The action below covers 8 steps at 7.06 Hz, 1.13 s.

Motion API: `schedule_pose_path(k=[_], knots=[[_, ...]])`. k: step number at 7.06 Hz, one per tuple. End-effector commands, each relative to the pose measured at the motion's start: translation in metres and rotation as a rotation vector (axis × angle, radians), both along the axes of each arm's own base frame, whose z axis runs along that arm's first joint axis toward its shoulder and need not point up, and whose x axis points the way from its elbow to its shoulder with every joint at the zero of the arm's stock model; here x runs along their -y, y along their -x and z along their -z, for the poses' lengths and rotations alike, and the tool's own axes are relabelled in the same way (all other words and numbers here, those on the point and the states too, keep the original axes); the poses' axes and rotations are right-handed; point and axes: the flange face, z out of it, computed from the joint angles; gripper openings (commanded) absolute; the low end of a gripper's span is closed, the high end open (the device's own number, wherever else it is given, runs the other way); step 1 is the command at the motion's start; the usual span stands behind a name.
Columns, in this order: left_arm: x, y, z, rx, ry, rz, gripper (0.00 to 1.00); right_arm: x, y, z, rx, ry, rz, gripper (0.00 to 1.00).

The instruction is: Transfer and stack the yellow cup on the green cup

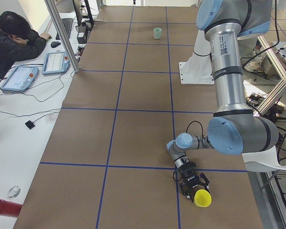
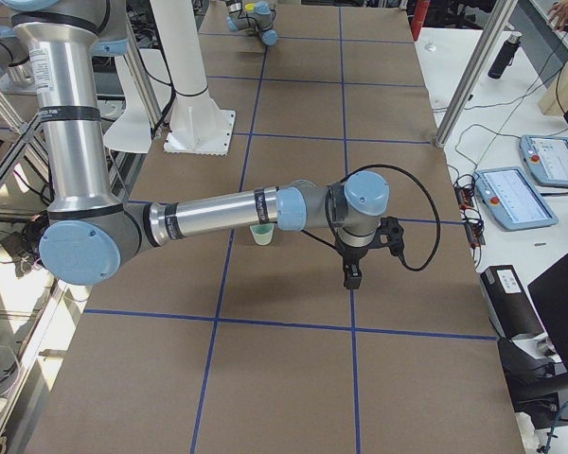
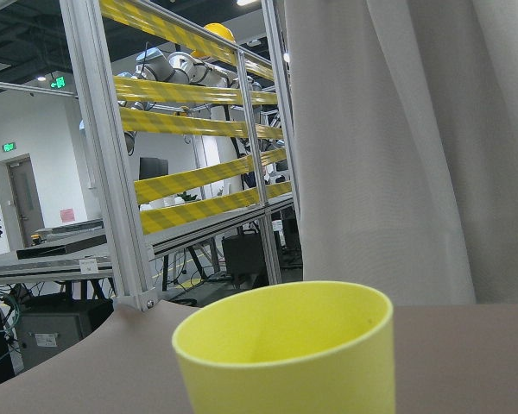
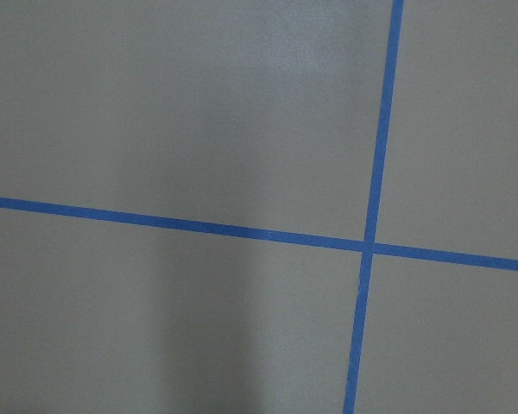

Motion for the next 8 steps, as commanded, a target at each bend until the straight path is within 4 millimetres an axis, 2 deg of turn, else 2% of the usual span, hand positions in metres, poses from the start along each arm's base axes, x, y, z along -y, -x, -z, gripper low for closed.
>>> schedule_pose_path(k=[1,2,4,5,6,7,8], knots=[[-0.003,0.011,-0.009,0.022,0.01,-0.007,1.0,0.0,0.0,0.0,0.003,0.0,0.0,1.0],[-0.004,0.014,-0.015,0.026,0.008,-0.008,0.97,0.0,0.0,0.001,0.004,-0.001,0.0,1.0],[-0.007,0.016,-0.02,0.036,0.008,-0.035,0.38,0.0,0.0,0.002,0.006,-0.003,0.001,1.0],[-0.007,0.018,-0.02,0.016,0.04,-0.07,0.22,-0.002,0.0,0.005,0.005,-0.009,0.0,1.0],[-0.013,0.04,-0.021,0.012,0.07,-0.096,0.21,-0.009,-0.001,0.006,0.003,-0.009,-0.001,1.0],[-0.019,0.06,-0.004,-0.03,0.102,-0.138,0.2,-0.012,-0.001,0.007,0.003,-0.009,-0.001,1.0],[-0.018,0.07,0.013,-0.069,0.108,-0.186,0.17,-0.013,-0.002,0.006,0.002,-0.009,-0.003,1.0]])
